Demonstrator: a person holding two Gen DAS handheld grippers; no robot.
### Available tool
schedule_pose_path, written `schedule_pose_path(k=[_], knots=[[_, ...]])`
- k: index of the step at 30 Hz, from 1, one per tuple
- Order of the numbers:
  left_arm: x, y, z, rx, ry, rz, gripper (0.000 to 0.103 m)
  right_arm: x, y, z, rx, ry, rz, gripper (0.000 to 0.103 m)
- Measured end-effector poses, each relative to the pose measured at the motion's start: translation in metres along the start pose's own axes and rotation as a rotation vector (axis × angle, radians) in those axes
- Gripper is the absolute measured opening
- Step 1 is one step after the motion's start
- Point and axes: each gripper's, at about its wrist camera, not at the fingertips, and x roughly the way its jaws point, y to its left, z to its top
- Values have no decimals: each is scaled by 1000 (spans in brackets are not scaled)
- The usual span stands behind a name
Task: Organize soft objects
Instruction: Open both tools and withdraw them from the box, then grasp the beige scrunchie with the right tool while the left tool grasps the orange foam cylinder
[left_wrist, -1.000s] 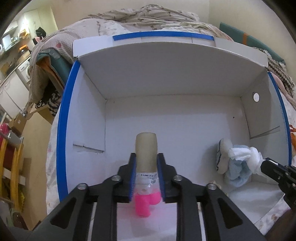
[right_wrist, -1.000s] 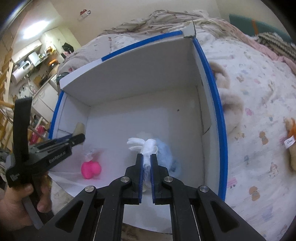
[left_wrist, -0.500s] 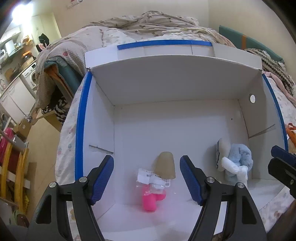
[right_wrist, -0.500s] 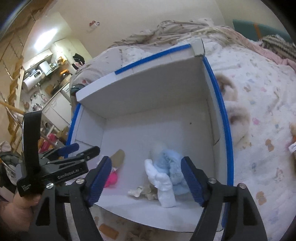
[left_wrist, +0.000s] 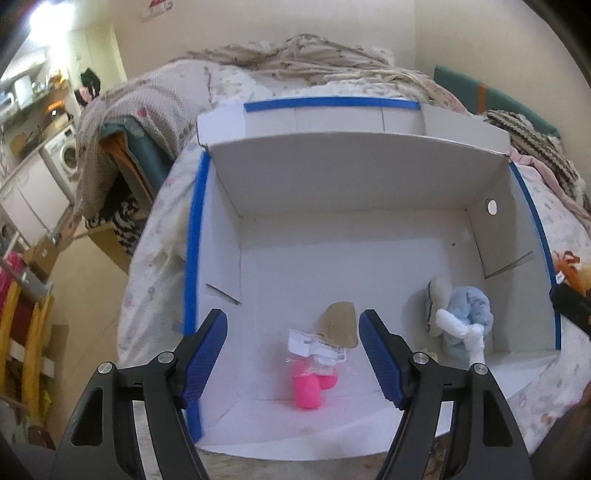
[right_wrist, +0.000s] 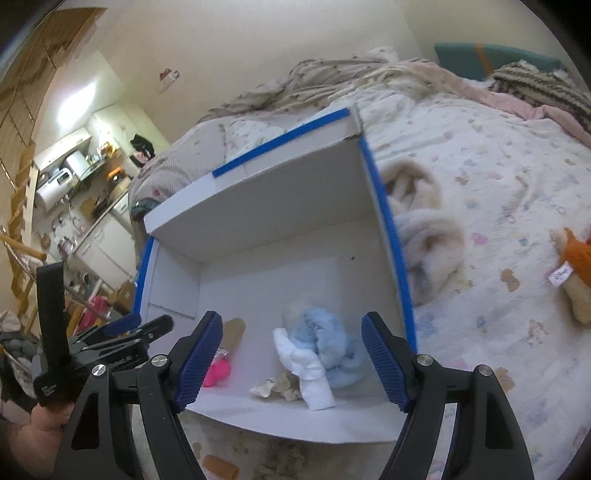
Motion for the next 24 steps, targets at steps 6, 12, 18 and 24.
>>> schedule_pose_path(k=[6, 12, 18, 24], knots=[[-25, 18, -14, -20, -32, -9, 71, -16, 5, -8, -14, -2, -18, 82], [-39, 31, -42, -63, -19, -45, 71, -25, 14, -24, -40, 17, -31, 82], [-44, 45, -72, -154, 28, -34, 71, -33, 20, -42, -44, 51, -38, 82], [-42, 46, -91, -186, 68, -40, 71, -20, 19, -60, -23, 145, -39, 82]])
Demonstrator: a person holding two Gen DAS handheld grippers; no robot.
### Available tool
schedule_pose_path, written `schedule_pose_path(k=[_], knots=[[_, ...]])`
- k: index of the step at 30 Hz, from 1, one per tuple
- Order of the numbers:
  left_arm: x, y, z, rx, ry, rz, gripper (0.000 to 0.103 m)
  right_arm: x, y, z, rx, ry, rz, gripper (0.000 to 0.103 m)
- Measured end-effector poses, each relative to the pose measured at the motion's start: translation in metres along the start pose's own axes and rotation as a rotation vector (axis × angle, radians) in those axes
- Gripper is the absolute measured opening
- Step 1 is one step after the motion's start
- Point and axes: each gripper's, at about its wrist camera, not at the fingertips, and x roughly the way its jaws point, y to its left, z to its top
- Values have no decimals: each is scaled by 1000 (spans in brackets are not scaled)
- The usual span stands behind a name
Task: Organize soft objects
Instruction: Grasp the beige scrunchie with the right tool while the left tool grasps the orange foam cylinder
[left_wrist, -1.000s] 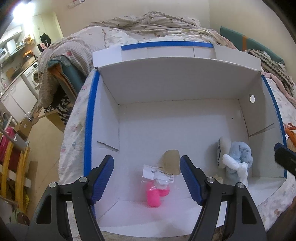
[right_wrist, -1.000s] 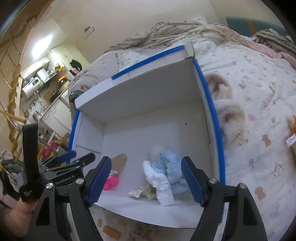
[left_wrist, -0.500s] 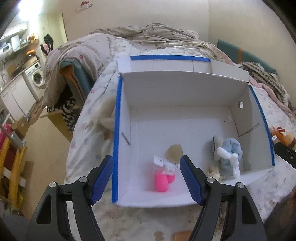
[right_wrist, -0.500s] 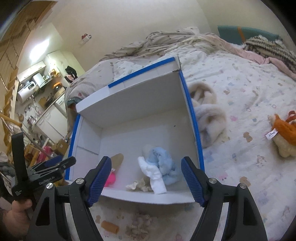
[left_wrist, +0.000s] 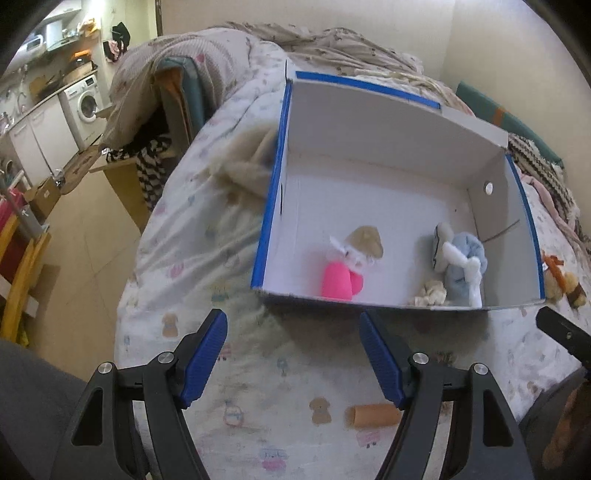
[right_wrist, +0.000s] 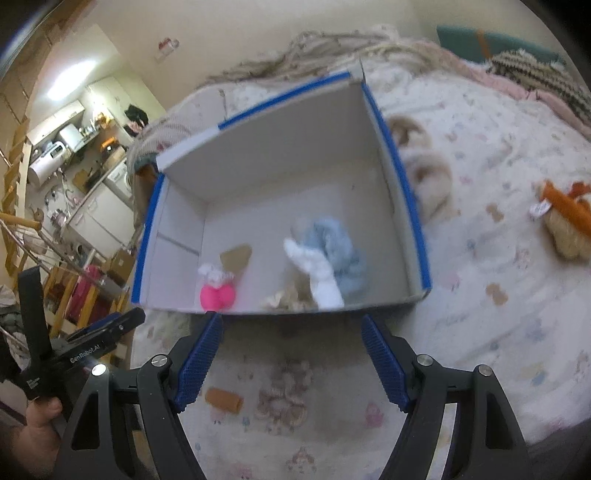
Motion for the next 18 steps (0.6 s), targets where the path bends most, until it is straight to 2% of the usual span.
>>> schedule_pose_path(k=[4, 8, 11, 15, 17, 18], knots=[[8, 3, -5, -20, 29, 8, 71, 17, 2, -7, 2, 72, -10, 82], [20, 7, -10, -43, 75, 8, 71, 46, 9, -16, -14, 202, 27, 82], [26, 9, -10, -56, 96, 11, 71, 72, 19, -26, -62, 290, 0, 82], [28, 9, -10, -63, 101, -2, 71, 98, 31, -38, -123, 350, -73, 82], [29, 7, -11, -55, 105, -5, 71, 109, 35, -47, -139, 396, -78, 82], [30, 6, -11, -52, 107, -6, 71, 114, 38, -51, -156, 415, -91, 75]])
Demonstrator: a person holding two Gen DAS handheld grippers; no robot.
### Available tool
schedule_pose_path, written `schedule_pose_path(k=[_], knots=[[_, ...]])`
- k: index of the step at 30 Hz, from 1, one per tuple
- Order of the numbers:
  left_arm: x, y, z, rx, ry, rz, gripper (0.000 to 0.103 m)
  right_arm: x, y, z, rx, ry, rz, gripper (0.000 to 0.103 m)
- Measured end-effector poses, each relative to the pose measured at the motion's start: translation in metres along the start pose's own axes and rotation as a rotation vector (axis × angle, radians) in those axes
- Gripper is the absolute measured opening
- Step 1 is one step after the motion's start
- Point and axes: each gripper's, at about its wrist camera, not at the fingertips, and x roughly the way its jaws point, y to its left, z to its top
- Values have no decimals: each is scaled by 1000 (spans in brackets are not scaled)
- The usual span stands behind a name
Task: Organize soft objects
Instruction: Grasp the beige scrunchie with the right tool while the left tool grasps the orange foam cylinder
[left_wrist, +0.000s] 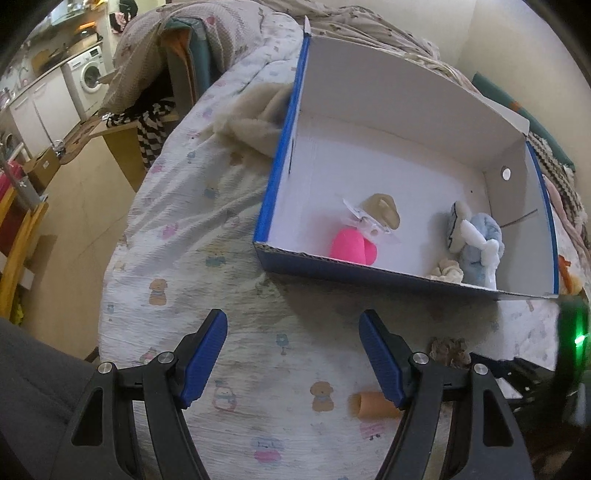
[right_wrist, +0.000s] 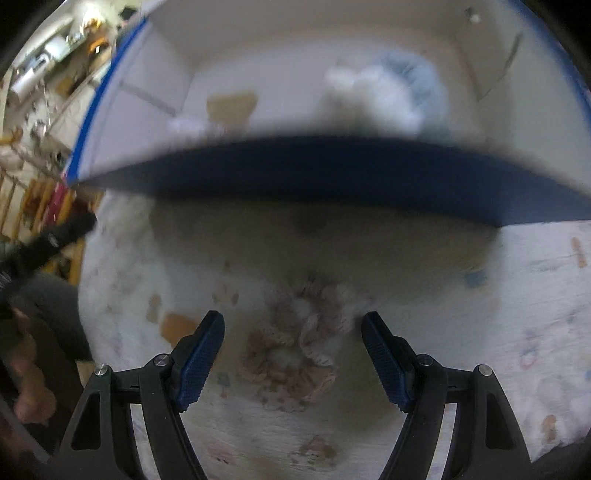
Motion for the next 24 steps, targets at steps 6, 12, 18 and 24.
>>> schedule_pose_path(k=[6, 12, 18, 24], knots=[[5, -5, -3, 13, 19, -9, 71, 8, 14, -8, -110, 17, -71, 21], [16, -22, -19, 81, 74, -42, 71, -18, 12, -9, -88, -67, -39, 18], [30, -49, -34, 142, 127, -110, 71, -24, -11, -12, 15, -78, -50, 18], [47, -79, -58, 288, 210, -98, 71, -26, -19, -4, 38, -79, -25, 18]])
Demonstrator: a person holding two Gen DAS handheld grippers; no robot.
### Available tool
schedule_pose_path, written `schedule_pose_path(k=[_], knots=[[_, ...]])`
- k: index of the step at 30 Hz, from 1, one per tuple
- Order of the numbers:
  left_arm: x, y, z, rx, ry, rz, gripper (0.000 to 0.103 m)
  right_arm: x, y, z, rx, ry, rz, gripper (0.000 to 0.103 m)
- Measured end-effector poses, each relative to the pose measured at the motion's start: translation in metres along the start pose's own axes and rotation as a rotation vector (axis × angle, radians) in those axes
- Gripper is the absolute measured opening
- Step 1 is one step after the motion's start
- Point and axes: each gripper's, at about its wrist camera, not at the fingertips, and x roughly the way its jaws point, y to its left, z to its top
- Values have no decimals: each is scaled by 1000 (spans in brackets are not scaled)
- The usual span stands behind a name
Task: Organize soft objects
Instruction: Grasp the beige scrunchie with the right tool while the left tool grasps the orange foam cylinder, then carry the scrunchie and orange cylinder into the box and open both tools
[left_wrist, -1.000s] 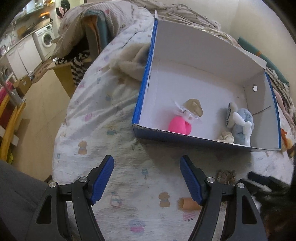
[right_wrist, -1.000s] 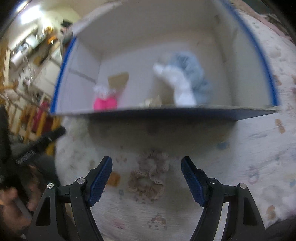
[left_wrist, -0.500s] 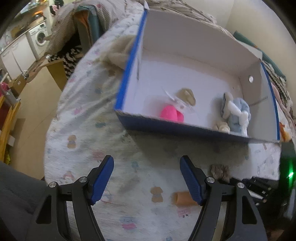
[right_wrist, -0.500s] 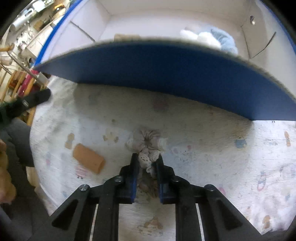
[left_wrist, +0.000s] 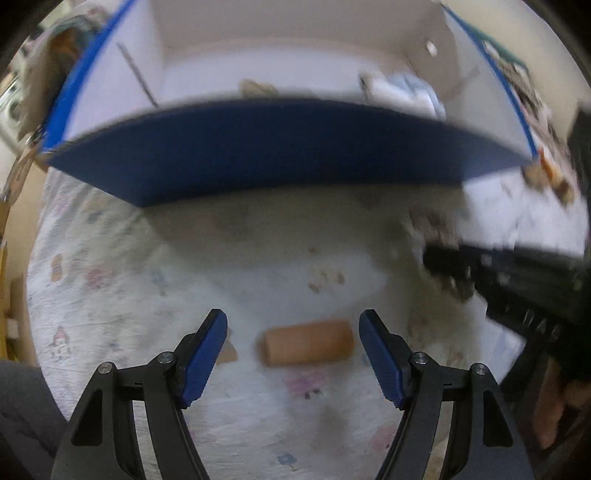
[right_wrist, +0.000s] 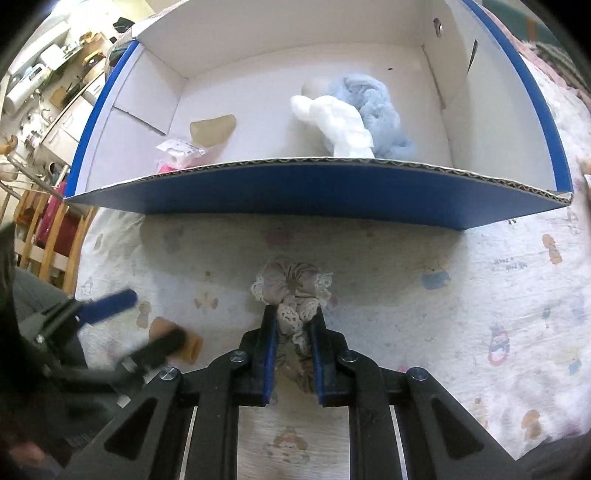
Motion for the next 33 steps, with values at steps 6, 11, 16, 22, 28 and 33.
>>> schedule_pose_path(k=[6, 11, 16, 22, 28, 33], knots=[[15, 2, -1, -9, 43, 25, 71, -2, -1, 1, -11, 6, -2, 18], [19, 11, 4, -34, 44, 30, 71, 0, 0, 2, -11, 9, -1, 18], [14, 18, 5, -33, 45, 2, 41, 1, 2, 2, -14, 9, -9, 18], [9, 14, 2, -2, 25, -2, 12, -10, 1, 0, -4, -25, -4, 18], [0, 20, -3, -4, 7, 4, 11, -18, 1, -2, 5, -44, -2, 18], [-14, 31, -6, -28, -15, 39, 11, -21, 1, -4, 3, -58, 3, 18]])
